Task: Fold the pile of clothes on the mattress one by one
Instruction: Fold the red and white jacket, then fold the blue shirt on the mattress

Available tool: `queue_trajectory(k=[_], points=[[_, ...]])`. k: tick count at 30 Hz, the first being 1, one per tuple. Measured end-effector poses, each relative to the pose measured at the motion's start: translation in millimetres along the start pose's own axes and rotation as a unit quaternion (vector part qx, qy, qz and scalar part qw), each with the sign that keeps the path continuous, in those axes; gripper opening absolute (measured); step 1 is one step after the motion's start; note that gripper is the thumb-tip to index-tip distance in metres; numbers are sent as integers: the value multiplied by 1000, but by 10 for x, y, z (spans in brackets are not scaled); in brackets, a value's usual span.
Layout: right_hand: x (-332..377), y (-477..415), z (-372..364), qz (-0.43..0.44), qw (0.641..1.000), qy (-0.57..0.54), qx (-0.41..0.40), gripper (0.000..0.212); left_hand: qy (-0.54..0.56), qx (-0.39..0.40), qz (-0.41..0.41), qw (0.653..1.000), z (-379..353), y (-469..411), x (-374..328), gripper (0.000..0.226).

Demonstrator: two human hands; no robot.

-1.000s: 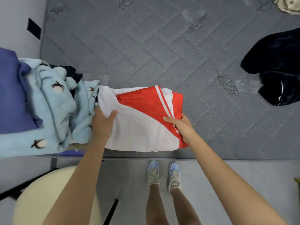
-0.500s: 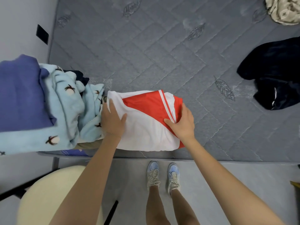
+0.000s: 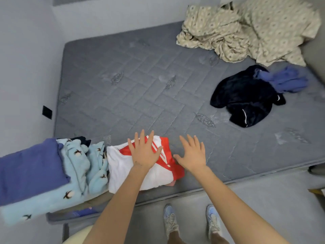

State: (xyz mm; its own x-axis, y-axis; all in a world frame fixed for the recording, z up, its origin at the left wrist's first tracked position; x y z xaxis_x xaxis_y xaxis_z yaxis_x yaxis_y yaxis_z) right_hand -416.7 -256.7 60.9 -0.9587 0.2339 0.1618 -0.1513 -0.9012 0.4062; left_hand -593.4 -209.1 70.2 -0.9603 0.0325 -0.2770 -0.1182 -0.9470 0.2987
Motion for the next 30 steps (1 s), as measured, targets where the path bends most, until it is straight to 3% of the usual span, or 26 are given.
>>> queue_trajectory(k=[9,18,30], points=[[-1622,110,861,-47,998,-31,-34,79,9,1,-57,998,-26,-57,-1932,74],[-3470,187,1458,-54,997,-28,-41,77,52,7,-55,997,-464,-47,-3713,74],[-4711,-528,1743,-97,994,-29,-27,78,59,32,-55,996,-738,-639,-4462,73]])
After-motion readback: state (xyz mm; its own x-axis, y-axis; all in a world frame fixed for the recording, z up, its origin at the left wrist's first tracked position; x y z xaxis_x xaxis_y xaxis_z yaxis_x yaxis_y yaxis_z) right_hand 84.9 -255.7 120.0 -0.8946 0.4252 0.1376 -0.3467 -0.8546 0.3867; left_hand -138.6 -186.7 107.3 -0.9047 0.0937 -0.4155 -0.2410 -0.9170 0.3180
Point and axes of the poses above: each hand's wrist, its own y-axis away from the middle knuckle, its own z-axis out of the back of the hand, x = y × z, the point moved 6 cm from there along -y, towards the middle knuckle, and after that the axes turned 9 degrees about y, right-handed, at the moved point
